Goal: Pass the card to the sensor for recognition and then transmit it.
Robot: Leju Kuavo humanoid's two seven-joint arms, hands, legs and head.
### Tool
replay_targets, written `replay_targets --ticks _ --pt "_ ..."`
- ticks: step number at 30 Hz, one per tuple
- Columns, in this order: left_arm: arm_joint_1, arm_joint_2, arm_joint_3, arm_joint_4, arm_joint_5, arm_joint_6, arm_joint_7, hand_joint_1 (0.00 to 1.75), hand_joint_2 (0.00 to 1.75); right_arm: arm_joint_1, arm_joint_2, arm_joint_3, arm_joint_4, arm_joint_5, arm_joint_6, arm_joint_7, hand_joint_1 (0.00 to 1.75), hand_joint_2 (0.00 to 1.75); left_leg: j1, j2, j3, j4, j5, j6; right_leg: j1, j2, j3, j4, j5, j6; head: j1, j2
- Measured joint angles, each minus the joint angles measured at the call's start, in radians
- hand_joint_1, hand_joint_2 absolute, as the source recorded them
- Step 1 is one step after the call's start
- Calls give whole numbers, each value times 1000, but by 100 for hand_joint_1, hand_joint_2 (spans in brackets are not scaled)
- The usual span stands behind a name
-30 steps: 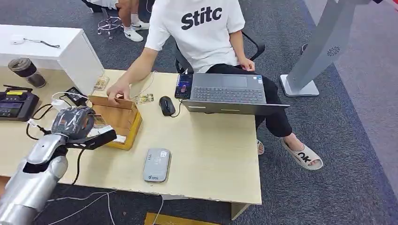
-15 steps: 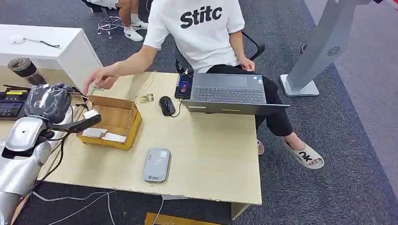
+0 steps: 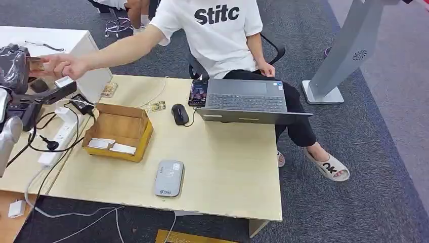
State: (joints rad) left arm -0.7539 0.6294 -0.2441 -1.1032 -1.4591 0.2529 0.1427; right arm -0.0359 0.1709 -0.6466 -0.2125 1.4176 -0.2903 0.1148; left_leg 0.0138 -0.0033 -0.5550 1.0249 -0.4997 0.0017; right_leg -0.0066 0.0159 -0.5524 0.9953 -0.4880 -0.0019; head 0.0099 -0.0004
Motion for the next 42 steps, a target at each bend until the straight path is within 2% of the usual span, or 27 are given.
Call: replay_targets --ticks 6,7,16,20,23,24,26,27,29,30,31,34,38,42 --pt "-10 -27 0 15 34 12 4 175 175 0 0 0 0 0 -6 3 0 175 0 0 0 0 0 0 0 0 0 0 0 0 0 0" --pt "-11 -34 0 18 43 14 4 0 175 0 0 0 0 0 -9 3 0 175 0 0 0 0 0 0 0 0 0 0 0 0 0 0" --pt "-12 -103 4 25 149 54 4 0 175 0 0 0 0 0 -16 0 0 175 0 0 0 0 1 -1 0 0 0 0 1 -1 0 0" --pt "14 -123 24 6 213 110 -29 0 175 1 0 0 0 -1 -16 -3 0 175 0 1 0 0 0 -1 0 1 0 0 1 -1 0 0" --pt "33 -130 32 -7 245 127 -47 0 175 1 0 -1 0 -1 -16 -3 0 175 0 0 0 0 0 -1 0 0 0 0 1 -1 0 0" --pt "51 -138 46 -25 293 162 -74 0 175 1 0 -1 0 -2 -16 -3 0 175 0 0 0 0 0 -1 0 0 0 0 1 -1 0 0" --pt "130 -163 86 -78 394 247 -142 0 175 1 0 -3 0 -12 -17 -5 0 175 -1 2 1 0 0 0 -1 1 0 0 1 -1 0 0" --pt "191 -189 115 -139 510 266 -206 0 175 2 0 -5 0 -20 -18 -6 0 175 -2 4 2 0 0 0 -2 4 0 0 0 -1 -1 0" --pt "307 -232 152 -217 701 227 -293 0 175 4 0 -9 0 -32 -24 -5 0 175 -3 4 2 0 -1 1 -3 4 0 -1 0 0 -2 0" --pt "379 -283 172 -304 841 211 -363 0 175 4 2 -17 0 -37 -30 1 0 175 -3 5 1 0 -1 1 -3 5 0 -1 0 0 -1 0" --pt "445 -305 180 -350 873 214 -389 0 175 5 3 -21 0 -42 -34 4 0 175 -2 6 0 -1 -2 2 -3 6 0 -1 0 0 -2 0" --pt "659 -372 196 -522 873 268 -472 0 175 10 6 -44 0 -71 -42 -3 0 175 -3 10 2 -1 -6 2 -4 11 0 -1 -2 2 -1 0" --pt "886 -450 237 -654 840 384 -547 0 175 17 11 -69 0 -82 -51 -12 0 175 -3 9 1 0 -7 4 -4 9 0 -2 -3 3 -1 0" --pt "987 -493 285 -729 837 386 -559 0 175 17 12 -87 0 -84 -51 -15 0 175 -3 3 1 0 -7 5 -4 2 1 -2 -4 5 -1 0"
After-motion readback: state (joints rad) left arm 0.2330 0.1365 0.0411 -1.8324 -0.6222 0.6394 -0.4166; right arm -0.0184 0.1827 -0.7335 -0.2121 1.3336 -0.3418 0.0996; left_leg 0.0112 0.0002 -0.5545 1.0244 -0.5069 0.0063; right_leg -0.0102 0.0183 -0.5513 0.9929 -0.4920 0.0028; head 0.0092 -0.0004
